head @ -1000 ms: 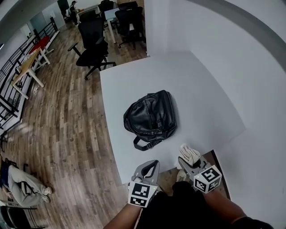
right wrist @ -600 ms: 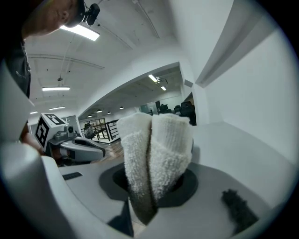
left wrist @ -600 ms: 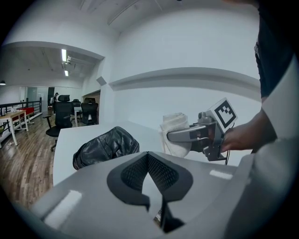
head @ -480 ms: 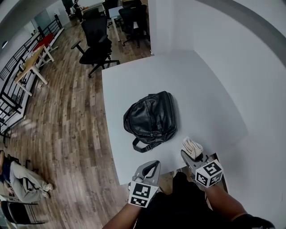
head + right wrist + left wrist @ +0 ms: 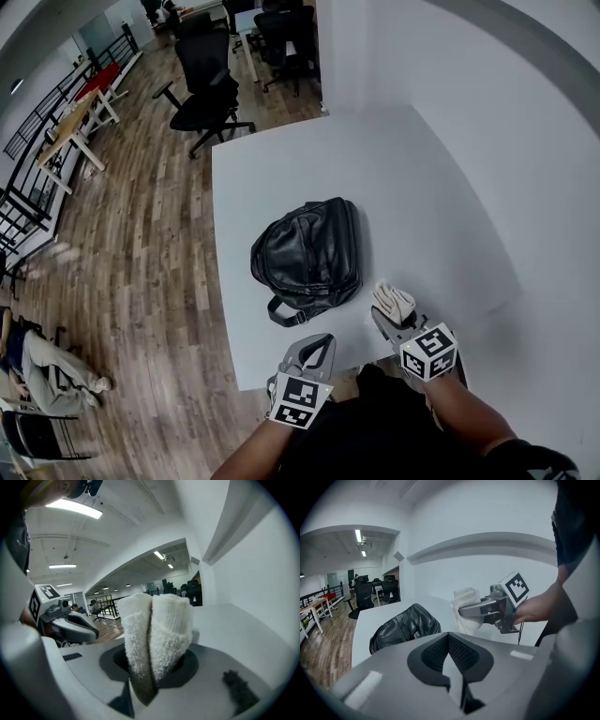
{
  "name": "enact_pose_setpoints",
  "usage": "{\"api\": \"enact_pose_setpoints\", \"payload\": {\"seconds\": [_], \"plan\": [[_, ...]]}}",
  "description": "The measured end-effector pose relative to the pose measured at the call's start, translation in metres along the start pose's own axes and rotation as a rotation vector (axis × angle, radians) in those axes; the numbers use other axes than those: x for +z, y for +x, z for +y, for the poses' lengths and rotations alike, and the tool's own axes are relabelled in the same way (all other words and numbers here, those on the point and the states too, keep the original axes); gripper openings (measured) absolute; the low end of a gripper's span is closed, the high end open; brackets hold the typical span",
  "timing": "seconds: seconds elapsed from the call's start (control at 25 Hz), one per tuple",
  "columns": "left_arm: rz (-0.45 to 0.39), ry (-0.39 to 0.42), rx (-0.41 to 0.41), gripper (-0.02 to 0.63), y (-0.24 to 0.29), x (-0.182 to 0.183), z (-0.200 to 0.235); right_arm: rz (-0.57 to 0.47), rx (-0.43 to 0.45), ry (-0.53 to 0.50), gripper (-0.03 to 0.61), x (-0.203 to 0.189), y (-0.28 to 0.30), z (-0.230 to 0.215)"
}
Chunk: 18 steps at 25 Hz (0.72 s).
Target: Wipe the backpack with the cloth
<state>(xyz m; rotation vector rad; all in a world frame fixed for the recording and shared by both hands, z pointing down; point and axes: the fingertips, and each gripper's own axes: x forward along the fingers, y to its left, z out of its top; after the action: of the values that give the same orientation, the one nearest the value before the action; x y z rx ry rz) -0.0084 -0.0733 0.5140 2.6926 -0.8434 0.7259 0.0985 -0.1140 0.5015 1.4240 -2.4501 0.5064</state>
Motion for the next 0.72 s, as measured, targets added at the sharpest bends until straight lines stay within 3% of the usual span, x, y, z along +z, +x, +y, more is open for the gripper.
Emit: {"api": "enact_pose_setpoints", "payload": {"seconds": [0.72], "plan": [[0.048, -0.022, 0.039, 0.006, 0.068, 0.029, 0.019, 0.061, 0.053, 0.016, 0.1, -0.011, 0.048, -0.074]]}}
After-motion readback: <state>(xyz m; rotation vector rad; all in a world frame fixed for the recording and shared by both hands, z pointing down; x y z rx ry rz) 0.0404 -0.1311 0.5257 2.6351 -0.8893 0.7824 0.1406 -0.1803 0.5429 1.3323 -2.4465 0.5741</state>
